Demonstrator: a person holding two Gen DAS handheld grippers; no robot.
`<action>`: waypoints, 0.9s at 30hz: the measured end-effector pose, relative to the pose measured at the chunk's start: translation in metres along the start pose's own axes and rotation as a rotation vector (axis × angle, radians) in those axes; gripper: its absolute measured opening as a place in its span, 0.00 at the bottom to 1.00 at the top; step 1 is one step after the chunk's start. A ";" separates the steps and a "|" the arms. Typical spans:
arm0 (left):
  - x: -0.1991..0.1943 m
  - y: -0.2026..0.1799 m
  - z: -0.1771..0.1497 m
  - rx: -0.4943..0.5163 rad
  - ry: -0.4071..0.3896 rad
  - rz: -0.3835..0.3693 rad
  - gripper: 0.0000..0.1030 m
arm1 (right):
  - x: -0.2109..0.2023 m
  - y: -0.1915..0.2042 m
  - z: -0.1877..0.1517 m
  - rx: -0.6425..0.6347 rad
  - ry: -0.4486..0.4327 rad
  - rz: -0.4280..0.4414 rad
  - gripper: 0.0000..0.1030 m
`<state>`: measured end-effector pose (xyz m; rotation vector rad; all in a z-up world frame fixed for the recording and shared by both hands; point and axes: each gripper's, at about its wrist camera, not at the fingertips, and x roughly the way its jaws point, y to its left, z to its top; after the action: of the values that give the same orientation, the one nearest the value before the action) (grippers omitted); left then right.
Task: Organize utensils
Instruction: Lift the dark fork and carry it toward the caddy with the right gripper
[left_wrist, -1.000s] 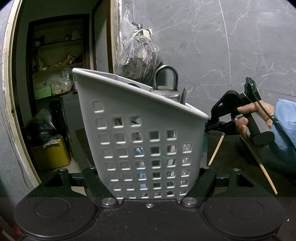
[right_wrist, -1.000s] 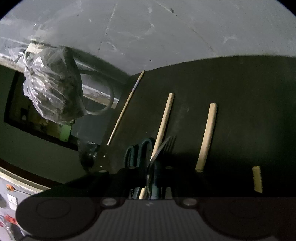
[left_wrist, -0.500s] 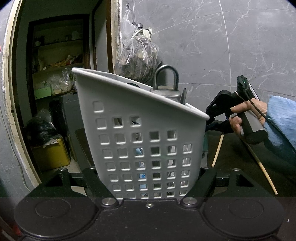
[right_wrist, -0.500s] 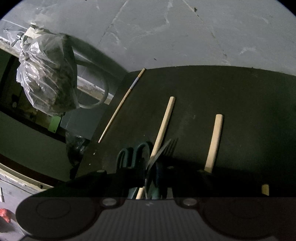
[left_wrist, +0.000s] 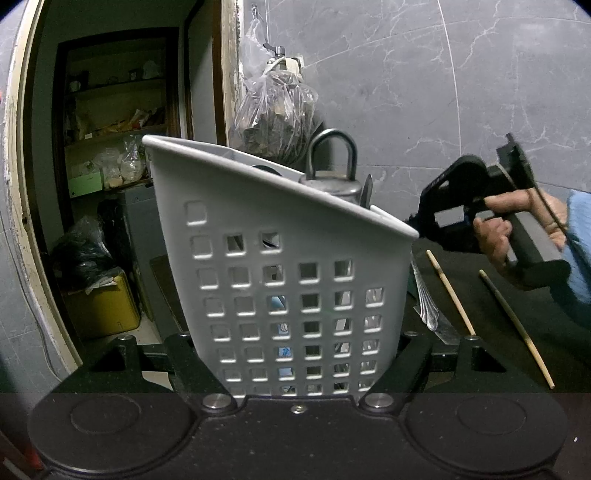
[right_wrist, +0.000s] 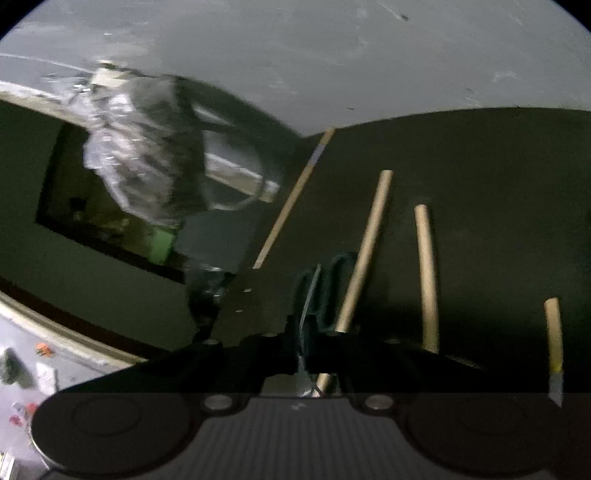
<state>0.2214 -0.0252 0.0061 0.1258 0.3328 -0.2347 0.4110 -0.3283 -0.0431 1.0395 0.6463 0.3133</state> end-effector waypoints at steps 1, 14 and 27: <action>0.001 0.000 0.000 0.000 0.000 0.000 0.75 | -0.003 0.005 -0.003 -0.028 -0.007 0.018 0.02; 0.001 0.000 0.000 -0.002 0.000 -0.001 0.75 | -0.040 0.060 -0.040 -0.306 -0.051 0.167 0.02; 0.003 0.000 -0.002 -0.007 0.000 -0.002 0.75 | -0.091 0.114 -0.062 -0.512 -0.178 0.282 0.02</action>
<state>0.2237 -0.0260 0.0029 0.1187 0.3336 -0.2354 0.3081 -0.2779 0.0665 0.6521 0.2339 0.5911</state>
